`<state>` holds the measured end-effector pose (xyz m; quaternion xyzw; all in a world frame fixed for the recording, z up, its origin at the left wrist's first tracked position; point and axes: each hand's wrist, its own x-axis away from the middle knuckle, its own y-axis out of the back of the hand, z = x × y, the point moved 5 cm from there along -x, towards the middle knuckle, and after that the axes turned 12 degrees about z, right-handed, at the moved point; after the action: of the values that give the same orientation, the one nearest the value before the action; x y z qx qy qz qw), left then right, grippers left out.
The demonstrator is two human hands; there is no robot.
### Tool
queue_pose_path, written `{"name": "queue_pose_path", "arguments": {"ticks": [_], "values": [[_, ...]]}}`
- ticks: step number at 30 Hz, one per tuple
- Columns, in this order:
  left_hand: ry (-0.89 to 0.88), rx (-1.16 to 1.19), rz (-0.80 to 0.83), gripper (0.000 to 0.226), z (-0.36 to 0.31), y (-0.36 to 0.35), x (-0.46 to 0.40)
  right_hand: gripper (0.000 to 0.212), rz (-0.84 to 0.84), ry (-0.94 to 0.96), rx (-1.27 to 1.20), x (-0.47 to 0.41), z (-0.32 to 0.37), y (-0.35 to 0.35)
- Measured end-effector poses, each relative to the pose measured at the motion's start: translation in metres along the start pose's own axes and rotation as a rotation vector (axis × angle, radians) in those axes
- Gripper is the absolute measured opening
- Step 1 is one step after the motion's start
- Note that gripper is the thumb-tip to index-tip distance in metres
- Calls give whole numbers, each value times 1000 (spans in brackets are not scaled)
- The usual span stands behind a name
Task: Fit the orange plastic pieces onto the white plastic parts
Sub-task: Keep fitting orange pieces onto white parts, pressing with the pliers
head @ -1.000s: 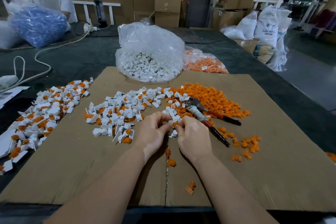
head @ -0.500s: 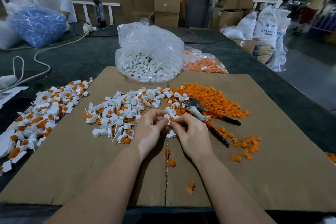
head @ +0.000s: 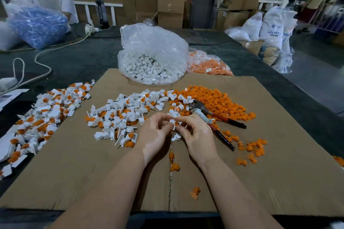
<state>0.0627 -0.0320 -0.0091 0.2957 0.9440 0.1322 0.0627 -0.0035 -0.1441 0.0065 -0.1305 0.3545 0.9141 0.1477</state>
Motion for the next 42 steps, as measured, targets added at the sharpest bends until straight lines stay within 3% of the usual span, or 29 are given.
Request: {"name": "queue_pose_path", "arguments": {"ticks": [23, 27, 29, 32, 35, 38, 42], "values": [[26, 63, -19, 8, 1, 0, -5, 25, -53, 17, 71, 1, 3, 2], [21, 146, -41, 7, 5, 2, -5, 28, -199, -54, 288, 3, 0, 12], [12, 163, -60, 7, 6, 3, -4, 33, -262, -196, 438, 3, -5, 22], [7, 136, -72, 6, 7, 4, -5, 51, -98, -538, 621, -2, -25, 36], [5, 126, -72, 6, 7, 4, -5, 58, 155, -737, 630, -7, -43, 44], [-2, 129, -71, 7, 6, 4, -5, 60, 263, -797, 657, -10, -48, 48], [-2, 122, -81, 9, 5, 5, -3, 46, 255, -789, 721, -12, -46, 50]]}}
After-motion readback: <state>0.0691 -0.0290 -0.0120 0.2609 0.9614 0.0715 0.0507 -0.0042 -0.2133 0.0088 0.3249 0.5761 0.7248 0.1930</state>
